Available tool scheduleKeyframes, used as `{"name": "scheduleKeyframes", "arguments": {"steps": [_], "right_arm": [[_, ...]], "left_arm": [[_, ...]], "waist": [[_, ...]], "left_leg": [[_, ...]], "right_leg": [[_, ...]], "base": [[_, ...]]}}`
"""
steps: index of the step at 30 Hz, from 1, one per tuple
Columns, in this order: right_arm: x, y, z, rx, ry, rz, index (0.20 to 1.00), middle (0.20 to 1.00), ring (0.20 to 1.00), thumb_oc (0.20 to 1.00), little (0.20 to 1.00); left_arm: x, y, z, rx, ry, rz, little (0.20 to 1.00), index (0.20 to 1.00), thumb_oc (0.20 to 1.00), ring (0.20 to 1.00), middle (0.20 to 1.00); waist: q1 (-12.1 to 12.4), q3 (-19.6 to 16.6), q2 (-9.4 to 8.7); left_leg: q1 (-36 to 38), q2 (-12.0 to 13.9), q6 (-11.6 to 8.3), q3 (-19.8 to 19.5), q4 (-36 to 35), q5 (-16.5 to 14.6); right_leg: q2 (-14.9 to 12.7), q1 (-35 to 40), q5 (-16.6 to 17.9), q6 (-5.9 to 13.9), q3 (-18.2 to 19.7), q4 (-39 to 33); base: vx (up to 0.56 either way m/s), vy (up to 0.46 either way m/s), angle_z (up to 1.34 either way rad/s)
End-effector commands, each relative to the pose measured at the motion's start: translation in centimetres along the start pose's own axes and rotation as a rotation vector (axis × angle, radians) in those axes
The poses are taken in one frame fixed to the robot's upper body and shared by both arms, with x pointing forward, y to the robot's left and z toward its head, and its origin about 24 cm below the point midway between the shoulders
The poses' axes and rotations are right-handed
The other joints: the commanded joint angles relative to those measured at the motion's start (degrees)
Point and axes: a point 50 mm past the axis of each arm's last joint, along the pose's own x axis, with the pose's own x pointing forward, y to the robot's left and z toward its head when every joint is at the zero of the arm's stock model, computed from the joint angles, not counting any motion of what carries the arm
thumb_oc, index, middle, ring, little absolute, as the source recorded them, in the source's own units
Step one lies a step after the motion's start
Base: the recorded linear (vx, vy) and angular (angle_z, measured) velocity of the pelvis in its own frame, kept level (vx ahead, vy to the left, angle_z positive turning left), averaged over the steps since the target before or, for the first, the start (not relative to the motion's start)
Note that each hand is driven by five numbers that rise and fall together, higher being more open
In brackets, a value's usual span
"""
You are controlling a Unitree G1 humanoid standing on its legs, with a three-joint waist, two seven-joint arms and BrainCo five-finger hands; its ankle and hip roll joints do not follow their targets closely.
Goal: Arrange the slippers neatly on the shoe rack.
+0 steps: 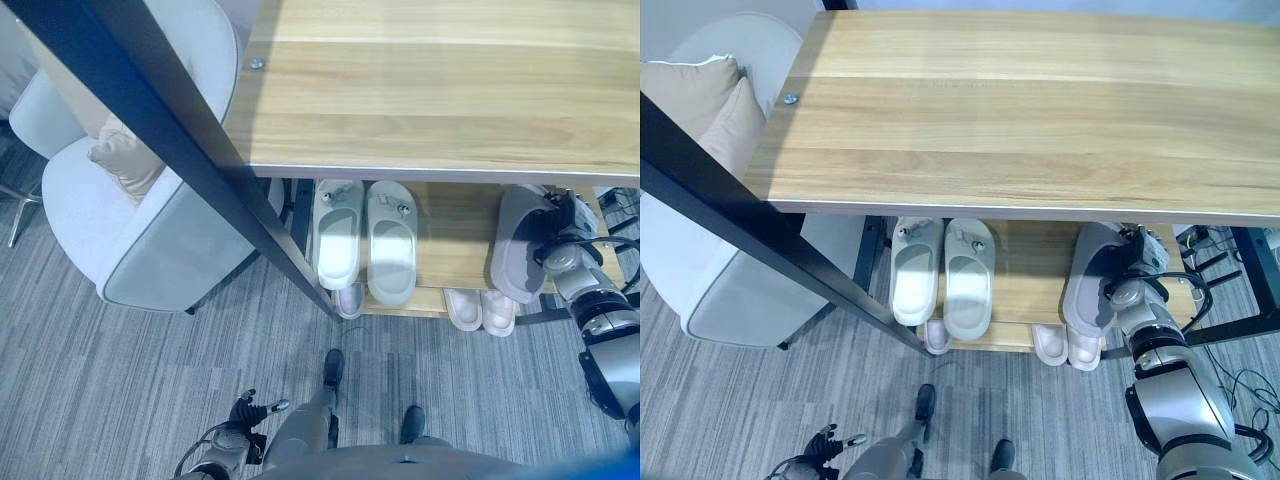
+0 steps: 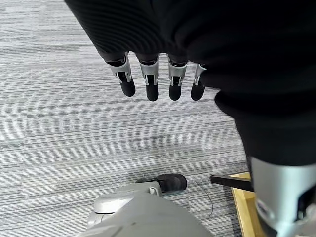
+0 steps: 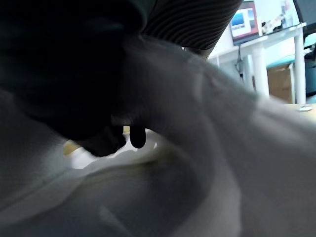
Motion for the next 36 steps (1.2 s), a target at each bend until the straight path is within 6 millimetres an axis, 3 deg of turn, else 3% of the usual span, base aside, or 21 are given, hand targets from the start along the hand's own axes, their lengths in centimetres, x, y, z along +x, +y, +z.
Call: {"name": "scheduleKeyframes", "arguments": {"steps": [1, 3, 5, 8, 10, 12, 15, 17, 20, 22, 24, 30, 31, 35, 36], "right_arm": [[-0.6, -1.1, 0.5, -0.072, -0.128, -0.054, 0.200, 0.200, 0.200, 0.200, 0.200], [-1.8, -2.4, 0.8, -0.103, -0.239, -0.102, 0.200, 0.200, 0.200, 0.200, 0.200], [-4.3, -3.6, -0.1, -0.266, -0.377, -0.089, 0.200, 0.200, 0.200, 0.200, 0.200], [-7.7, -1.9, -0.6, -0.245, -0.438, 0.025, 0.200, 0.200, 0.200, 0.200, 0.200], [-11.0, 0.3, -0.8, -0.136, -0.448, 0.138, 0.200, 0.200, 0.200, 0.200, 0.200], [-12.3, 1.2, -0.9, -0.090, -0.442, 0.190, 0.200, 0.200, 0.200, 0.200, 0.200], [-15.0, 3.3, -1.7, 0.029, -0.380, 0.302, 0.200, 0.200, 0.200, 0.200, 0.200], [-15.6, 4.3, -2.1, 0.086, -0.332, 0.351, 0.200, 0.200, 0.200, 0.200, 0.200], [-15.7, 4.8, -2.0, 0.052, -0.351, 0.385, 0.200, 0.200, 0.200, 0.200, 0.200], [-15.4, 4.9, -2.2, -0.088, -0.402, 0.399, 0.200, 0.200, 0.200, 0.200, 0.200], [-15.6, 5.3, -2.6, -0.084, -0.382, 0.413, 0.200, 0.200, 0.200, 0.200, 0.200], [-15.8, 5.4, -3.0, -0.097, -0.378, 0.419, 0.200, 0.200, 0.200, 0.200, 0.200], [-16.6, 6.0, -3.1, -0.057, -0.367, 0.460, 0.200, 0.200, 0.200, 0.200, 0.200], [-17.6, 6.6, -2.9, -0.044, -0.394, 0.516, 0.200, 0.200, 0.200, 0.200, 0.200], [-17.1, 6.3, -2.4, -0.012, -0.401, 0.497, 0.200, 0.200, 0.200, 0.200, 0.200]], "left_arm": [[0.3, -0.2, 1.0, 0.025, -0.010, 0.012, 1.000, 1.000, 1.000, 1.000, 1.000], [0.3, 0.0, 1.1, 0.024, -0.013, 0.015, 1.000, 1.000, 1.000, 1.000, 1.000], [0.3, 0.6, 0.9, 0.020, -0.016, 0.027, 1.000, 1.000, 1.000, 1.000, 1.000], [0.2, 0.7, 0.4, 0.015, 0.001, 0.028, 1.000, 1.000, 1.000, 1.000, 1.000], [-0.1, 0.3, -0.7, -0.005, 0.031, 0.020, 1.000, 1.000, 1.000, 1.000, 1.000], [-0.2, 0.3, -1.2, -0.018, 0.047, 0.021, 1.000, 1.000, 1.000, 1.000, 1.000], [-1.0, -0.5, -3.7, -0.030, 0.118, 0.008, 1.000, 1.000, 1.000, 1.000, 1.000], [-1.3, -0.7, -4.5, -0.027, 0.139, 0.002, 1.000, 1.000, 1.000, 1.000, 1.000], [-1.2, -0.4, -4.1, 0.003, 0.120, -0.007, 1.000, 1.000, 1.000, 1.000, 1.000], [-0.8, 0.8, -3.3, -0.005, 0.090, 0.027, 1.000, 1.000, 1.000, 1.000, 1.000], [-0.6, 1.7, -2.7, -0.029, 0.071, 0.054, 1.000, 1.000, 1.000, 1.000, 1.000], [-0.8, 1.6, -3.4, -0.024, 0.099, 0.064, 1.000, 1.000, 1.000, 1.000, 1.000], [-0.9, 1.0, -3.6, -0.028, 0.092, 0.040, 1.000, 1.000, 1.000, 1.000, 1.000], [-1.1, 0.2, -3.7, -0.022, 0.088, 0.017, 1.000, 1.000, 1.000, 1.000, 1.000], [-0.7, 0.2, -2.2, -0.059, 0.034, 0.024, 1.000, 1.000, 1.000, 1.000, 1.000]], "waist": [[0.9, -0.5, -0.09], [0.1, -0.9, -0.47], [-0.5, -1.6, -1.08], [-1.1, -2.4, -1.53], [-1.8, -2.7, -1.51], [-1.9, -2.8, -1.60], [-2.0, -3.1, -1.43], [-1.9, -3.6, -1.55], [-2.0, -3.8, -1.71], [-2.1, -1.4, -1.62], [-2.3, -0.1, -1.88], [-1.9, 1.5, -2.66], [-1.5, 0.8, -3.58], [-1.1, 0.5, -3.81], [-0.6, 2.9, -4.46]], "left_leg": [[5.3, 0.5, -2.90, 1.1, 0.4, -9.0], [6.4, 1.0, -2.80, 1.5, 0.4, -9.5], [8.5, 2.0, -2.73, 2.0, 0.4, -10.2], [10.5, 3.0, -2.72, 2.6, 0.4, -10.7], [12.8, 3.9, -2.74, 3.2, 0.4, -11.1], [13.9, 4.3, -2.73, 3.5, 0.4, -11.3], [17.0, 4.5, -2.01, 4.2, 0.4, -11.8], [18.3, 3.9, -1.44, 4.4, 0.9, -12.7], [19.3, 2.9, -0.42, 4.2, 1.5, -13.7], [18.3, 2.7, 1.23, 4.0, 4.5, -14.8], [17.6, 2.5, 1.65, 3.9, 5.8, -15.3], [17.4, 2.9, 1.08, 2.5, 7.7, -16.3], [15.7, 3.3, 0.13, 2.2, 10.1, -16.9], [14.9, 4.5, -1.25, -0.2, 10.0, -16.0], [9.9, 5.4, -2.51, 0.7, 13.2, -14.6]], "right_leg": [[-1.4, -1.6, 2.8, 1.85, -0.5, 0.6], [-1.2, -0.6, 2.2, 1.74, -0.5, 0.8], [-0.5, 0.9, 1.2, 1.59, 0.0, 1.4], [0.3, 2.3, -0.1, 1.05, 0.7, 2.8], [1.4, 4.0, -1.0, 0.61, 1.5, 2.7], [1.7, 4.9, -1.3, 0.39, 1.8, 2.4], [2.0, 6.6, -1.8, 0.25, 2.9, 3.3], [1.3, 8.0, -1.9, 0.66, 2.9, 4.0], [0.0, 7.4, -2.2, 1.29, 3.0, 7.7], [-2.2, 1.1, -1.1, 2.50, 3.9, 20.3], [-2.7, -2.1, -0.6, 3.00, 5.7, 23.8], [-2.7, -4.2, 0.6, 2.02, 6.7, 15.8], [-0.7, -1.9, -0.1, 0.96, 7.3, 11.8], [0.5, -0.3, -1.4, -0.46, 4.2, 11.0], [-0.3, -1.3, -2.3, -1.52, 0.1, 12.4]], "base": [[0.01, -0.043, 0.09], [0.00, -0.057, -0.03], [0.00, -0.108, -0.06], [-0.02, -0.107, -0.30], [-0.02, -0.098, -0.20], [-0.02, -0.048, -0.28], [0.00, 0.045, -0.19], [0.03, 0.144, -0.19], [-0.01, 0.185, -0.02], [-0.16, 0.188, -0.05], [-0.12, 0.050, -0.09], [-0.01, -0.115, 0.02], [0.02, -0.325, 0.47], [-0.06, -0.210, 0.88], [-0.25, -0.152, 0.76]]}}
